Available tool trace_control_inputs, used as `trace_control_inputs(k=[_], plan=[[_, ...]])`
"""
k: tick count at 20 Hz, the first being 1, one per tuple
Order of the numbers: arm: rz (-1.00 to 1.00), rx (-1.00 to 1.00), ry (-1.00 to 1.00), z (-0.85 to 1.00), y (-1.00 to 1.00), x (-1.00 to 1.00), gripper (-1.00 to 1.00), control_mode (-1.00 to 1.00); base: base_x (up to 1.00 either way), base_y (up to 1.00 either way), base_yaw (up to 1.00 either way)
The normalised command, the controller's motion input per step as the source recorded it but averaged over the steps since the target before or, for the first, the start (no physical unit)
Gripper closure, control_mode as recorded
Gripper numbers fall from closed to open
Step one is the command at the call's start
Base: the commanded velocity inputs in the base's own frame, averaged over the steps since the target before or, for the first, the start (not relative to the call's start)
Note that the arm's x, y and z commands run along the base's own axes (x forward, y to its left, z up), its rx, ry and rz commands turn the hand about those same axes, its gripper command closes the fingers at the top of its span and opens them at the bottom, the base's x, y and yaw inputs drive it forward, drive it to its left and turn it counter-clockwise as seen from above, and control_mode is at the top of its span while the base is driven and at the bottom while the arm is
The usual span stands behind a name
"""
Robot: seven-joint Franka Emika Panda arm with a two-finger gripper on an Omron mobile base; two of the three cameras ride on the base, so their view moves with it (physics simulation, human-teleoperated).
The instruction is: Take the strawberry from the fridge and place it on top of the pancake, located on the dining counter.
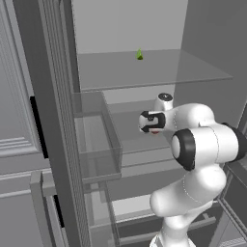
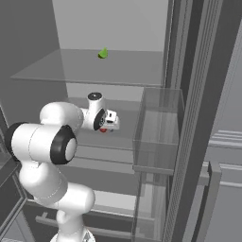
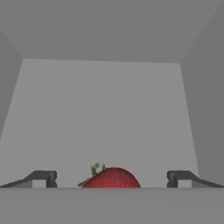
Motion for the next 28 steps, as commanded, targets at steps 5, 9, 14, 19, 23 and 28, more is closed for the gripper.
trace_control_inputs(k=[5,9,14,19,23,28], plan=[[0.00,0.00,0.00,-0.07,0.00,0.00,1.00,-1.00,0.00,0.00,0.00],[0.00,0.00,0.02,0.00,0.00,0.00,1.00,-1.00,0.00,0.00,0.00],[0.00,0.00,-0.01,0.00,0.00,-0.25,1.00,-1.00,0.00,0.00,0.00],[-0.05,0.00,-0.09,0.06,0.00,-0.65,1.00,-1.00,0.00,0.00,0.00],[-0.09,0.00,-0.08,0.45,0.00,-0.79,1.00,-1.00,0.00,0.00,0.00],[-0.10,0.00,-0.06,0.71,0.03,-0.70,1.00,-1.00,0.00,0.00,0.00]])
